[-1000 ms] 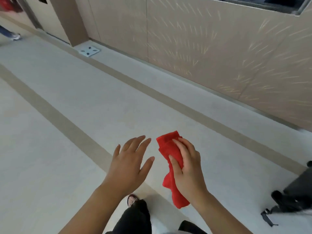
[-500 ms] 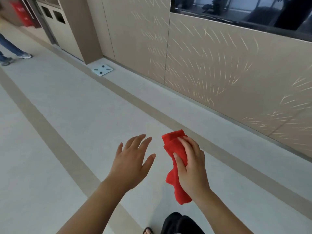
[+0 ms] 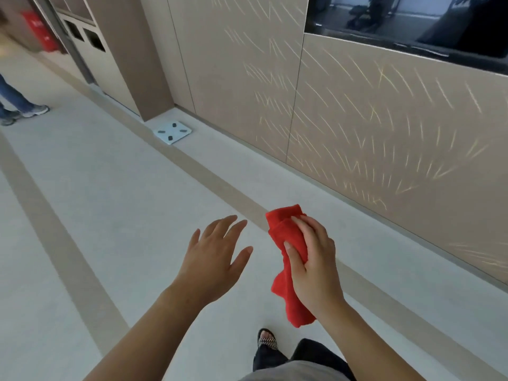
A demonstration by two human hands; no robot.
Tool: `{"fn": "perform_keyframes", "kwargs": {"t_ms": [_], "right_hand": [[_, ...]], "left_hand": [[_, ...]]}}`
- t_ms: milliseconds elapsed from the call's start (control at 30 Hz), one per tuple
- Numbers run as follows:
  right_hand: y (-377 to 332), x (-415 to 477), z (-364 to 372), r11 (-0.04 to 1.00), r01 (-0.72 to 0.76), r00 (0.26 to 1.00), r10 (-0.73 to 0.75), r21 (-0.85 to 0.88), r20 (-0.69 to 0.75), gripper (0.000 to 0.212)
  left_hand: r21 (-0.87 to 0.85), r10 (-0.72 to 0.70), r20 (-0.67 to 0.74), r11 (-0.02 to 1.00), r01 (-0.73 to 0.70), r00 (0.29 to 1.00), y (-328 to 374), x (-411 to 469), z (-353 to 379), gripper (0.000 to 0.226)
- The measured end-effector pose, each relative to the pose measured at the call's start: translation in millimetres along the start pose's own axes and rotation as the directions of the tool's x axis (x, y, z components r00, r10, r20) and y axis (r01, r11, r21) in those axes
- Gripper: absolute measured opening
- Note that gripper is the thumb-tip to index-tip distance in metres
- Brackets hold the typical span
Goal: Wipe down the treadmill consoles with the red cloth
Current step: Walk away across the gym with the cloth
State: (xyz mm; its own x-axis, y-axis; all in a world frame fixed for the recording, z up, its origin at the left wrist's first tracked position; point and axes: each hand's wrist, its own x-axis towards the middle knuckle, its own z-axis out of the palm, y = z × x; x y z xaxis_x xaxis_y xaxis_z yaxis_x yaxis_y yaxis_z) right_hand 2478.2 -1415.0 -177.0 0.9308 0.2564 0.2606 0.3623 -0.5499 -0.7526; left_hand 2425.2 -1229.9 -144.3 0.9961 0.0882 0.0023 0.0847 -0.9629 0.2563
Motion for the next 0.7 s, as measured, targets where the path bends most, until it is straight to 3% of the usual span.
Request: {"fn": "perform_keyframes", "kwargs": {"t_ms": [333, 700], "right_hand": [[-39.7, 207.6, 157.5, 0.991, 0.128, 0.974, -0.134, 0.044, 0.182, 0.043], [-144.7, 439.0, 368.0, 0.981, 0.166, 0.953, -0.186, 0.099, 0.238, 0.042]], "left_hand": [[-0.044, -0.191, 0.002, 0.981, 0.191, 0.982, -159.1, 162.7, -25.3, 0.074], [-0.037, -0.283, -0.081, 0.959, 0.281, 0.956, -423.3, 330.9, -107.8, 0.065]]}}
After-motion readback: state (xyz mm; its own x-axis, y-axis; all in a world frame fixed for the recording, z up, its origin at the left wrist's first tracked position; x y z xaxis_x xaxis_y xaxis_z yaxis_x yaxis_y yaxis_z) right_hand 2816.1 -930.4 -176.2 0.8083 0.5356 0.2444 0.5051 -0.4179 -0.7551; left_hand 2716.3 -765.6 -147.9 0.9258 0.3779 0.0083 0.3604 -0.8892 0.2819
